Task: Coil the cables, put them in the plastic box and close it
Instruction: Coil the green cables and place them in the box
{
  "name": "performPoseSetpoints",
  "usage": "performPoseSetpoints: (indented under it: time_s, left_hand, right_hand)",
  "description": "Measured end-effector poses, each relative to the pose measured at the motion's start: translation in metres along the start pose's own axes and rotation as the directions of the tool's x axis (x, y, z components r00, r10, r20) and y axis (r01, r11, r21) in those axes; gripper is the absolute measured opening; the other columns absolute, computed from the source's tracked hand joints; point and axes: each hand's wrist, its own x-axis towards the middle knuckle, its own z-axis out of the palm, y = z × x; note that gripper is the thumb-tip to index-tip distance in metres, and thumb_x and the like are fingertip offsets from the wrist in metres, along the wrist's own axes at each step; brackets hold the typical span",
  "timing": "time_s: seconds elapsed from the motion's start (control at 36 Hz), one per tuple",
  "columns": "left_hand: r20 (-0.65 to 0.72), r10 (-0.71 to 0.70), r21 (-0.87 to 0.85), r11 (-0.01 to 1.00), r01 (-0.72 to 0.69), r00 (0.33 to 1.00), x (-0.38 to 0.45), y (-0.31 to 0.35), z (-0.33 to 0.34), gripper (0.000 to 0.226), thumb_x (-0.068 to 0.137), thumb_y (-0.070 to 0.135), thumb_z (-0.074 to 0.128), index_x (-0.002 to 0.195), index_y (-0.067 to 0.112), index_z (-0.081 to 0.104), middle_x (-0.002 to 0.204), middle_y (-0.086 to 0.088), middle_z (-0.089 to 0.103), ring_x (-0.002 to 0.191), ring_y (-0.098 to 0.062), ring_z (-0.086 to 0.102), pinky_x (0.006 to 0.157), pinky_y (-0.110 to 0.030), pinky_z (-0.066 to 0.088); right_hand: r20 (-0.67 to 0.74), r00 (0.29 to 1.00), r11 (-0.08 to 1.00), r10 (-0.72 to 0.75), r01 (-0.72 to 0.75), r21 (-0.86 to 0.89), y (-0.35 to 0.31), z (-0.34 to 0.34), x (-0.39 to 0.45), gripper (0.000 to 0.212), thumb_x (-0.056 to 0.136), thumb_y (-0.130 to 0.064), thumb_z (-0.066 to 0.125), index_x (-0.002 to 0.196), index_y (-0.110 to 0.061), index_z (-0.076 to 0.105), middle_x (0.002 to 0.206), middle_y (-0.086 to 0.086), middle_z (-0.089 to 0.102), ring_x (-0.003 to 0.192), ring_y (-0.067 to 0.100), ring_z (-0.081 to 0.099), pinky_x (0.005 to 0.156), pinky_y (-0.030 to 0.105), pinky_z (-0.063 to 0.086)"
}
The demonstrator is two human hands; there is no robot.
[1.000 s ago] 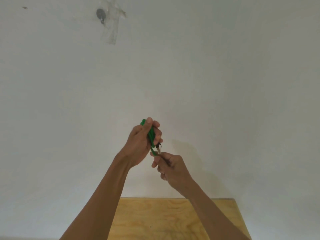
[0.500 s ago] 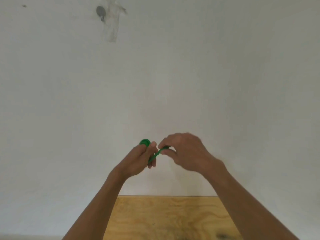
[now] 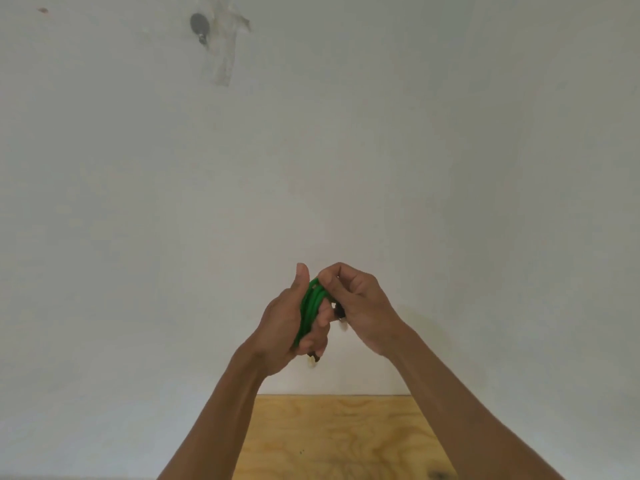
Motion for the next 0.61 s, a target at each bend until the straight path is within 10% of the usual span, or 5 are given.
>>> performPoseSetpoints:
  time_s: [0.61]
  left_hand:
    - [-0.543,0.242,0.078,0.968,-0.238,0.804,0.034,-0.015,0.026,0.069,0.079,0.057,0.066,0.045,0.001,0.045,0.035,-0.01,0.039,0.03,-0.023,0.036,0.041,-0.029,0.04]
  right_hand:
    - [-0.228,0.971,0.997,-0.074,0.079,0.015,0.003,0.018,0.013,0.023,0.104,-0.02,0.05,0.09,-0.002,0.057,0.057,0.022,0.049,0.032,0.024,0.043,0.037,0.026,0.042]
